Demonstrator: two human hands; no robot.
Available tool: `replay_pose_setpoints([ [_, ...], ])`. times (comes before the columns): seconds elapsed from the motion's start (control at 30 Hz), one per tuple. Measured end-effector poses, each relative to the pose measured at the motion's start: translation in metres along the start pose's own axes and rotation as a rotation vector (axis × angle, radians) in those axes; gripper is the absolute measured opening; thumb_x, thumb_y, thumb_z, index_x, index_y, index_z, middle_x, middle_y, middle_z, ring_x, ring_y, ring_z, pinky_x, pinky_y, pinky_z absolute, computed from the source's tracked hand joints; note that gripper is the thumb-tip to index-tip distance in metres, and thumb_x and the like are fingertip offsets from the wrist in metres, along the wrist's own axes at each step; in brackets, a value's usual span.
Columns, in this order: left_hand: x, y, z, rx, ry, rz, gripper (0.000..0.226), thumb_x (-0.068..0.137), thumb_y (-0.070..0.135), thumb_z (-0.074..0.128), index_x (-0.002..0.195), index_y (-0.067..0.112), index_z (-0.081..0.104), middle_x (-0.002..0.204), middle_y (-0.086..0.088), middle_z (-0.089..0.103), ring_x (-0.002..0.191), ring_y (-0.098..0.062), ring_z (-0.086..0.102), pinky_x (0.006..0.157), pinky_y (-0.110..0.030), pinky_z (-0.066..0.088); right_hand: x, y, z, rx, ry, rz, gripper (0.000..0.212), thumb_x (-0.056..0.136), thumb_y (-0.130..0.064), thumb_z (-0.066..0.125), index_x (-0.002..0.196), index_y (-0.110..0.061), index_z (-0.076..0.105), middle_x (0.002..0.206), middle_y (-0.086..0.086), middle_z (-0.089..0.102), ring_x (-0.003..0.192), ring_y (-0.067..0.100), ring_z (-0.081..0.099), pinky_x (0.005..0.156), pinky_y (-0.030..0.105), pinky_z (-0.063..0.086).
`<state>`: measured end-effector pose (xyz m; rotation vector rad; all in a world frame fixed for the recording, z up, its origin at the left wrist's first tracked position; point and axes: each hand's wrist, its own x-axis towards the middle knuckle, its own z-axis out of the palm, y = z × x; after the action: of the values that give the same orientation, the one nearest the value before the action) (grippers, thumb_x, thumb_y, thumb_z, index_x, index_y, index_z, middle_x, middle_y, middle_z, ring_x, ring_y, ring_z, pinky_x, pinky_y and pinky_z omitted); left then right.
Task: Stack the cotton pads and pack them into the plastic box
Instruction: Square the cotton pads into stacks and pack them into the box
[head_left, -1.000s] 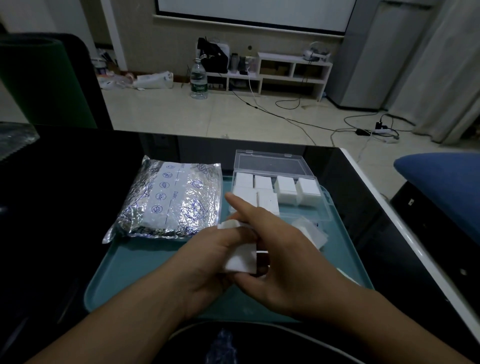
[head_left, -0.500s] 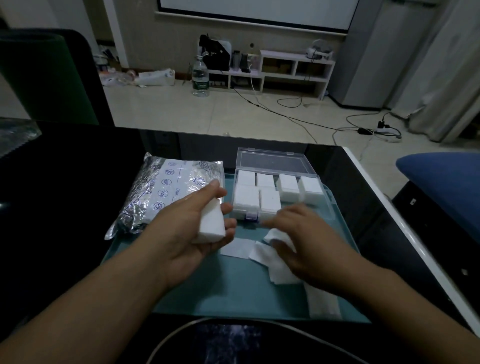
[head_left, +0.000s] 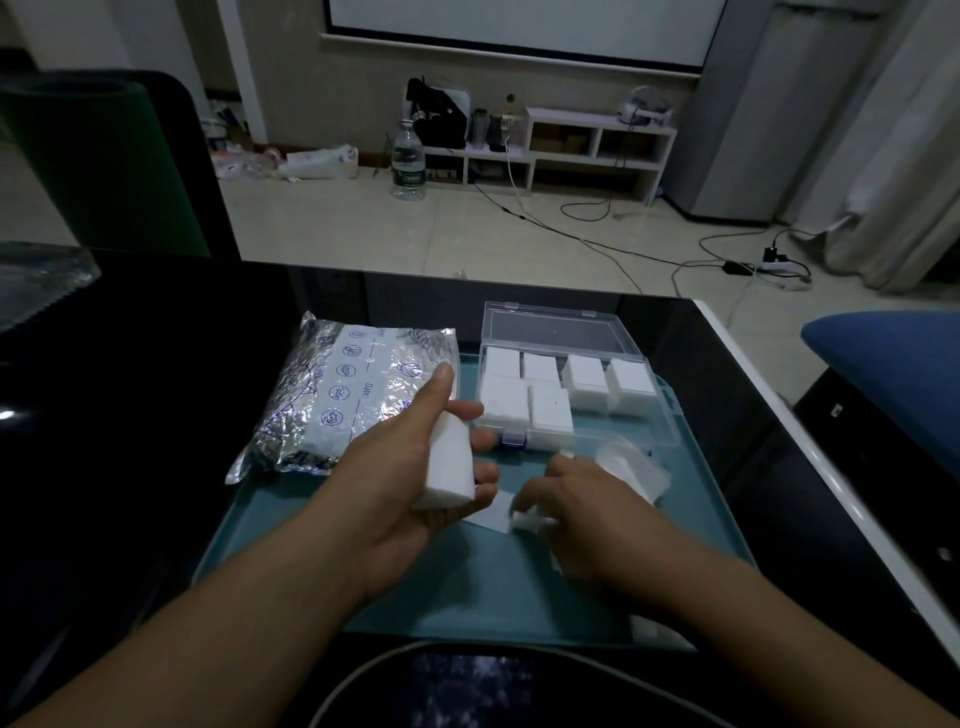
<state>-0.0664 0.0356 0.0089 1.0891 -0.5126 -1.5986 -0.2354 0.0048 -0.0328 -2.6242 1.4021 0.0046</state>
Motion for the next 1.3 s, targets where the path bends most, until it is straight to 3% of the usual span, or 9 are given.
replay_pose_setpoints([
  [0.1,0.002,-0.002,0.0,0.009,0.02,-0.012,0.054,0.09,0.059,0.048,0.101,0.008,0.062,0.066,-0.007,0.064,0.049,-0.019,0.055,0.049,-0.029,0.05,-0.004,-0.002,-0.007,0.165,0.04,0.036,0.016,0.091,-0.026,0.059,0.106,-0.033,0.062,0.104,-0.008,0.052,0.094,0.008,0.053,0.081,0.022,0.044],
  [0.2,0.004,-0.005,-0.001,0.023,0.044,-0.008,0.059,0.09,0.063,0.044,0.1,0.008,0.063,0.067,-0.008,0.066,0.049,-0.02,0.057,0.05,-0.031,0.051,-0.006,-0.004,-0.022,0.535,0.164,0.159,0.007,0.088,-0.023,0.065,0.087,-0.028,0.06,0.08,-0.008,0.061,0.06,-0.002,0.054,0.059,0.014,0.042],
  [0.33,0.004,-0.008,0.001,0.056,0.049,0.004,0.059,0.09,0.062,0.044,0.1,0.008,0.063,0.064,-0.008,0.068,0.049,-0.02,0.059,0.052,-0.032,0.053,-0.015,-0.007,-0.051,1.165,0.135,0.266,0.023,0.081,-0.01,0.075,0.1,-0.022,0.067,0.081,0.014,0.065,0.055,0.011,0.053,0.05,0.023,0.043],
  [0.47,0.0,-0.012,0.006,0.063,0.006,-0.006,0.055,0.094,0.058,0.044,0.096,0.007,0.062,0.066,-0.012,0.066,0.05,-0.022,0.058,0.054,-0.031,0.052,-0.022,-0.01,-0.062,1.47,0.057,0.236,0.029,0.077,-0.014,0.072,0.102,-0.001,0.068,0.067,0.006,0.061,0.048,0.008,0.044,0.045,0.019,0.033],
  [0.63,-0.002,-0.016,0.009,0.106,-0.005,-0.033,0.053,0.092,0.055,0.047,0.092,0.005,0.064,0.071,-0.018,0.068,0.053,-0.027,0.061,0.054,-0.034,0.054,-0.022,-0.016,-0.057,1.313,0.009,0.103,0.01,0.088,-0.007,0.063,0.091,-0.002,0.071,0.057,0.004,0.052,0.049,0.01,0.039,0.047,0.019,0.029],
  [0.8,0.001,-0.023,0.006,0.182,0.035,-0.066,0.055,0.091,0.056,0.049,0.095,0.005,0.069,0.079,-0.018,0.07,0.057,-0.026,0.064,0.056,-0.037,0.055,-0.02,-0.019,-0.054,0.889,-0.056,-0.055,0.027,0.092,-0.006,0.062,0.081,-0.03,0.066,0.066,-0.01,0.063,0.06,0.0,0.056,0.062,0.018,0.047],
  [0.97,-0.003,-0.026,0.011,0.143,0.018,-0.08,0.054,0.092,0.053,0.049,0.106,0.004,0.067,0.083,-0.013,0.074,0.06,-0.023,0.069,0.053,-0.036,0.056,-0.017,-0.027,-0.036,0.65,0.322,0.106,0.023,0.081,-0.024,0.075,0.1,-0.032,0.067,0.075,-0.014,0.062,0.07,0.0,0.057,0.067,0.018,0.048],
  [1.13,-0.006,-0.024,0.011,0.132,0.024,-0.08,0.056,0.093,0.055,0.047,0.107,0.005,0.068,0.067,-0.01,0.067,0.05,-0.021,0.062,0.048,-0.03,0.052,-0.018,-0.022,-0.028,0.473,0.425,0.054,0.02,0.084,-0.033,0.068,0.103,-0.029,0.068,0.095,-0.016,0.055,0.093,-0.001,0.051,0.08,0.013,0.04],
  [1.3,-0.004,-0.023,0.01,0.14,0.033,-0.063,0.06,0.093,0.06,0.042,0.101,0.007,0.068,0.08,-0.017,0.073,0.057,-0.027,0.066,0.046,-0.029,0.052,-0.024,-0.022,-0.033,0.551,0.276,-0.15,0.08,0.078,-0.038,0.075,0.146,-0.034,0.033,0.133,-0.017,0.044,0.123,-0.008,0.037,0.096,0.003,0.031],
])
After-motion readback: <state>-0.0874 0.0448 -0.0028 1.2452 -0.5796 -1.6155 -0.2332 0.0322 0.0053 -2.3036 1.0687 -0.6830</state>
